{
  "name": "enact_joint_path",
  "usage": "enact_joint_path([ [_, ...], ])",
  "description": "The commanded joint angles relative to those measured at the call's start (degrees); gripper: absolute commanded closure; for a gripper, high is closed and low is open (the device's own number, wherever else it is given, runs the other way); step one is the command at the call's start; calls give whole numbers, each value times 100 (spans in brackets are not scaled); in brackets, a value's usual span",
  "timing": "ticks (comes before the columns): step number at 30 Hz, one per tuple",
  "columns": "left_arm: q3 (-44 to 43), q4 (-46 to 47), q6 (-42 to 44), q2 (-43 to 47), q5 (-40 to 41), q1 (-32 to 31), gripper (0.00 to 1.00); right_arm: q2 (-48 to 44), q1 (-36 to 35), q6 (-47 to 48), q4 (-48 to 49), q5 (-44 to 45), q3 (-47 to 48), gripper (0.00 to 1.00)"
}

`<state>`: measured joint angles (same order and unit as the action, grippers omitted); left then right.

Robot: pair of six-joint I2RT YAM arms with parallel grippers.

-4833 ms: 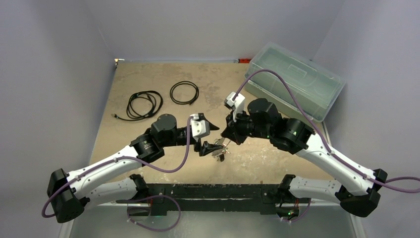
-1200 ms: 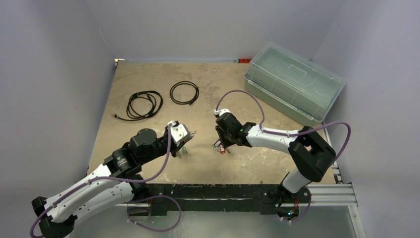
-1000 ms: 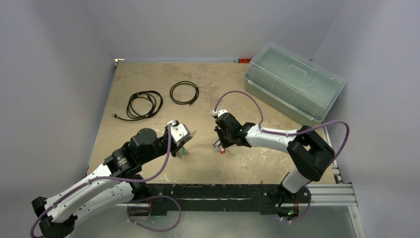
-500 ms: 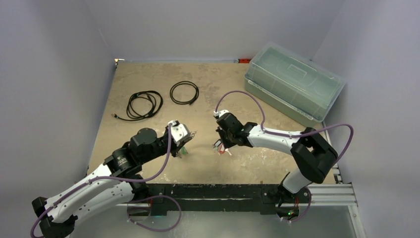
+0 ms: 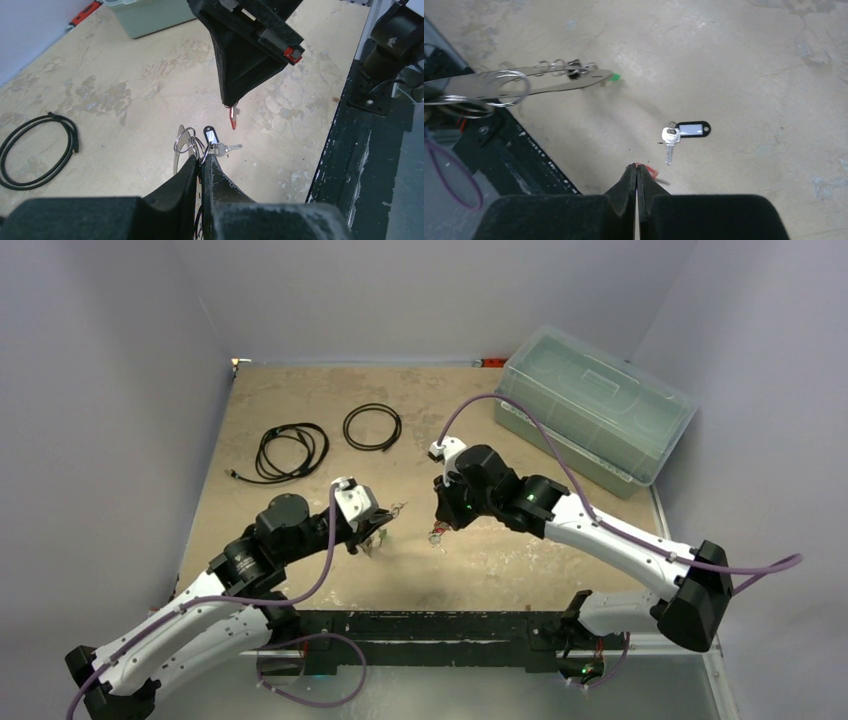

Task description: Put the keys on the keyring

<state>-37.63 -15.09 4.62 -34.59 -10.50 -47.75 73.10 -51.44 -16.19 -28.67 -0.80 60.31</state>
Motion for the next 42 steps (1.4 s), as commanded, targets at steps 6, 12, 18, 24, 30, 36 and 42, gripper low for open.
enact_joint_path([
  [6,-112,832,-414,-227,-548,115,100,-566,-173,550,-472,-1410,736,100],
  [12,-167,832,-372,-424,-711,125,100,-684,-175,562,-312,-1917,1053,100],
  [18,-108,946,-414,-398,-911,154,100,-502,-187,501,-114,-2234,1270,100],
  [24,-96,964,-417,-440,-970,191,100,-303,-288,426,3,-2324,1422,100],
  [30,-80,1000,-610,-471,-1087,235,100,-180,-335,361,84,-2313,1524,100],
  [36,-71,976,-613,-493,-1090,257,100,-15,-366,305,133,-2260,1592,100],
  [42,-62,974,-617,-491,-1146,291,100,39,-367,250,173,-2017,1606,100],
])
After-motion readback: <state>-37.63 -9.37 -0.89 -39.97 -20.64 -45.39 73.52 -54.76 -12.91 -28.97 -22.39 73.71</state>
